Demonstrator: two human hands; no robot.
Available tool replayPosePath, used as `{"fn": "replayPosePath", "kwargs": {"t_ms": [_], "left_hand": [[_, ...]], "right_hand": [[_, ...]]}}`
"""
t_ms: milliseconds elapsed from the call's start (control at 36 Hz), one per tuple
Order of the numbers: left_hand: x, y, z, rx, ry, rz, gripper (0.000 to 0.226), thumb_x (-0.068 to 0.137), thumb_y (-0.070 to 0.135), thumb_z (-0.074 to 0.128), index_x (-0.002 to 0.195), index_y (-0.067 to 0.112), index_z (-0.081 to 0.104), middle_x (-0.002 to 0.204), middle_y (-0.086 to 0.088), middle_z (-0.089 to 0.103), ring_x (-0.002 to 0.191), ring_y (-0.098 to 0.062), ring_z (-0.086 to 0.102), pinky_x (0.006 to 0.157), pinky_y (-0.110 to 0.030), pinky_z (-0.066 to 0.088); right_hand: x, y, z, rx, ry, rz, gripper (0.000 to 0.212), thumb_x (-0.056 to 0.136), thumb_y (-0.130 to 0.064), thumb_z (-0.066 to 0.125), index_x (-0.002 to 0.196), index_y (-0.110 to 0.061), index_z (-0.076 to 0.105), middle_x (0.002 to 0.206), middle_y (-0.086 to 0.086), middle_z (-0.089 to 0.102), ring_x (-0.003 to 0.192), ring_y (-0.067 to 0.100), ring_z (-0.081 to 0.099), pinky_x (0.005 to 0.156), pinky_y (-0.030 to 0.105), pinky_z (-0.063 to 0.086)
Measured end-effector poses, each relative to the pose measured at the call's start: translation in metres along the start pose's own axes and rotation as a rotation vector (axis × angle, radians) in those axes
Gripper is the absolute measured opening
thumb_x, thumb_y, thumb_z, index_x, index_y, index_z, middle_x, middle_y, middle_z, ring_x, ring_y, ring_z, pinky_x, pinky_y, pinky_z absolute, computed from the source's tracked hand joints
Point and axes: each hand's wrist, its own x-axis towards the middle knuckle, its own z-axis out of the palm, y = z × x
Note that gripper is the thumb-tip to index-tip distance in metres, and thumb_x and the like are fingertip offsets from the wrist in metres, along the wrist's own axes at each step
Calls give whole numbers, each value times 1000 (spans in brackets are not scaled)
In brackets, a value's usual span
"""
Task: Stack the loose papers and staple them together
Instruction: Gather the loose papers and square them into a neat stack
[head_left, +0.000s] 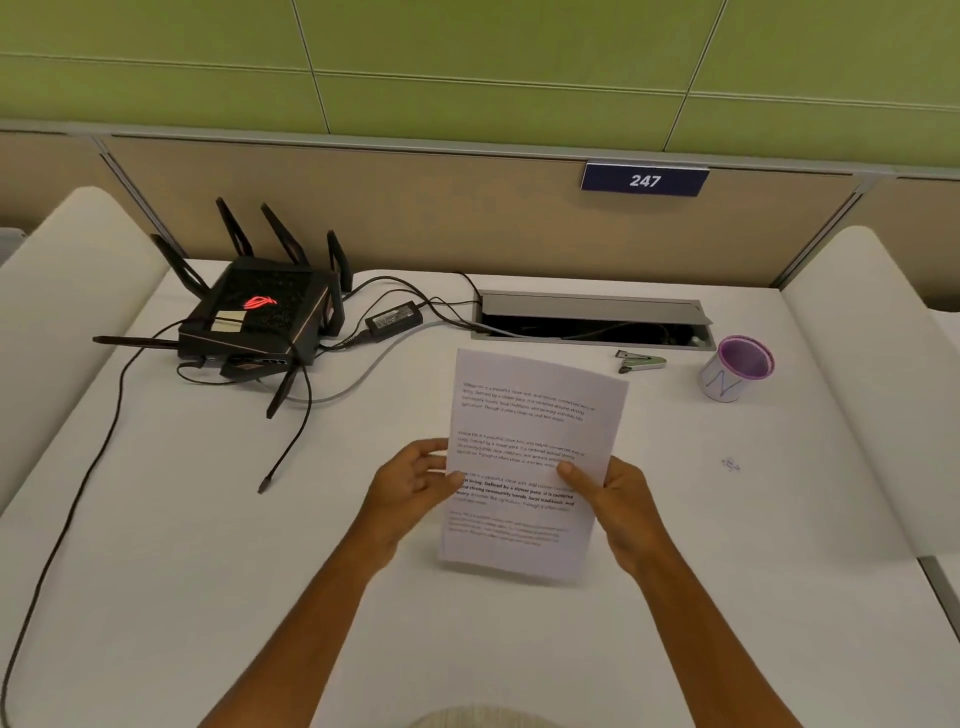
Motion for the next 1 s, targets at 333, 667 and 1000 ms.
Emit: {"fn": "replayPosePath", "kwargs": {"t_ms": [333,667,1000], "left_hand": [[4,37,43,-49,174,276,29,100,23,75,123,37,66,111,22,78,106,-3,74,82,-19,63],[-7,-1,51,-32,202,204,36,100,23,74,132,34,62,120,16,74,110,0,70,84,-14,60],[-1,-14,48,36,154,41,31,100,34,74,129,30,65,120,4,78,101,-17,79,83,-38,69]], "right_hand": [[-8,-5,11,-67,87,-232,17,97,-25,71,114,-25,75,101,-16,79,93,7,75,80,22,63],[-11,22,16,-72,159,-151,19,96,-29,73,115,-24,75,105,-10,79,97,11,74,82,25,63],[-14,33,13,-93,106,-43,19,95,-31,74,114,-26,73,100,-7,81,87,17,79,71,31,66]]}}
